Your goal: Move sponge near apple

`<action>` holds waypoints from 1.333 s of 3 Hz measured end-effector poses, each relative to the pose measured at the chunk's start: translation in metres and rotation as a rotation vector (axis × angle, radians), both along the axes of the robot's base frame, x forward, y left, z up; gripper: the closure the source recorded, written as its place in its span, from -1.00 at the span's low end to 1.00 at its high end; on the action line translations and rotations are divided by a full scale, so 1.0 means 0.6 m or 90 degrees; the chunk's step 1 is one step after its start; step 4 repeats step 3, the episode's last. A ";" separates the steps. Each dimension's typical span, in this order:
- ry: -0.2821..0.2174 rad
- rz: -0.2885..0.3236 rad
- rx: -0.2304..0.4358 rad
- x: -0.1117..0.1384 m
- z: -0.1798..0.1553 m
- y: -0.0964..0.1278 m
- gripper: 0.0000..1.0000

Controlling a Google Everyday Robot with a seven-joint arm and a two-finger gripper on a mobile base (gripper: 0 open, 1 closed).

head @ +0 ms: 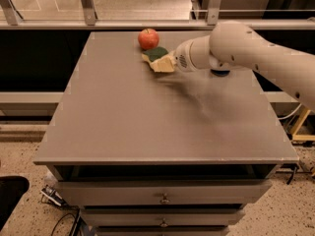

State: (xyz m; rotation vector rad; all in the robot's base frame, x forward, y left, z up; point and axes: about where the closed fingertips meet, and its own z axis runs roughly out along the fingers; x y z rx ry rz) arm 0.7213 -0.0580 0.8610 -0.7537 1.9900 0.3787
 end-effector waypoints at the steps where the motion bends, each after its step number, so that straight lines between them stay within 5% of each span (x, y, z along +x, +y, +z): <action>1: 0.000 0.002 0.000 0.000 -0.001 0.004 -0.77; 2: 0.001 0.004 0.000 -0.001 -0.001 0.007 -1.00; 4: 0.001 0.004 0.000 -0.001 -0.001 0.007 -1.00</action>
Offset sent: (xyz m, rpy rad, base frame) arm -0.0002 0.0019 -0.0004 0.0001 0.0007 0.0029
